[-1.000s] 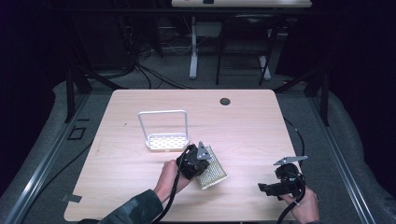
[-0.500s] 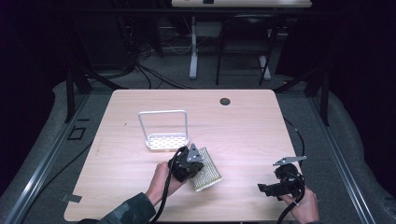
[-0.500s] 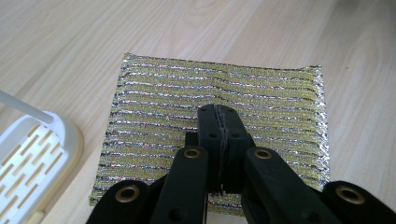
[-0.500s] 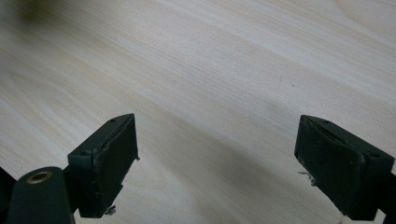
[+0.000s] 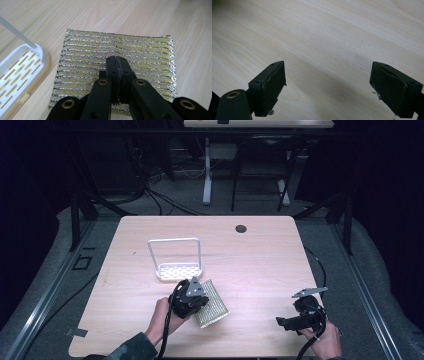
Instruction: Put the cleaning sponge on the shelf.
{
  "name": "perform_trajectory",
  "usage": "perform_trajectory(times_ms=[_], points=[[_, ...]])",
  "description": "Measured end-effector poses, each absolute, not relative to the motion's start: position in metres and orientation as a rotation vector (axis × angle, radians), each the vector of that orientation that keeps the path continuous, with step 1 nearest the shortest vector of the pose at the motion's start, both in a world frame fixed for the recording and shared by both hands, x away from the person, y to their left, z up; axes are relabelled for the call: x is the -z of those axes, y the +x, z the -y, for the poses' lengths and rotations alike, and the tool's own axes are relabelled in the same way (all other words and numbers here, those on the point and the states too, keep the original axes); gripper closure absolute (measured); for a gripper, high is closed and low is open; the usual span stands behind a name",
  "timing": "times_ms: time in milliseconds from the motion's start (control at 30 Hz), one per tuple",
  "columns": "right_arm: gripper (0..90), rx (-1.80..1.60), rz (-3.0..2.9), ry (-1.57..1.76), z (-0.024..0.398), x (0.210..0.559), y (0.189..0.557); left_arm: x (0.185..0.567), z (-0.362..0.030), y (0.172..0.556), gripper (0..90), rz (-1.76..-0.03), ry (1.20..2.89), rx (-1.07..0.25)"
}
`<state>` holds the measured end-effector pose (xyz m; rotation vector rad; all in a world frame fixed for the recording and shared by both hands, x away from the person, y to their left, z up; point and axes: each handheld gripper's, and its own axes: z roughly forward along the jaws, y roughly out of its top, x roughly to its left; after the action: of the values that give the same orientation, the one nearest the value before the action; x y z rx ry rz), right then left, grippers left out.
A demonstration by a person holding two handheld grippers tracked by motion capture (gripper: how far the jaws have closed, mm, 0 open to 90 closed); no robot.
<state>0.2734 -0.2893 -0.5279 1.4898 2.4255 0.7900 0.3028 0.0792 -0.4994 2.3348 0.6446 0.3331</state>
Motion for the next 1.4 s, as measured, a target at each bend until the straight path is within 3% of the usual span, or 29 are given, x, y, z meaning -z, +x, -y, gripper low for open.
perform_trajectory(times_ms=[1000, 1400], points=[[11.8, -0.776, -2.443, 1.473, 0.289, 0.529, 0.274, 0.495, -0.117, 0.298, 89.8, -0.737, 2.296, -0.395], [12.3, -0.769, -2.443, 1.482, 0.288, 0.53, 0.275, 0.493, -0.139, 0.317, 89.8, -0.837, 2.227, -0.462]])
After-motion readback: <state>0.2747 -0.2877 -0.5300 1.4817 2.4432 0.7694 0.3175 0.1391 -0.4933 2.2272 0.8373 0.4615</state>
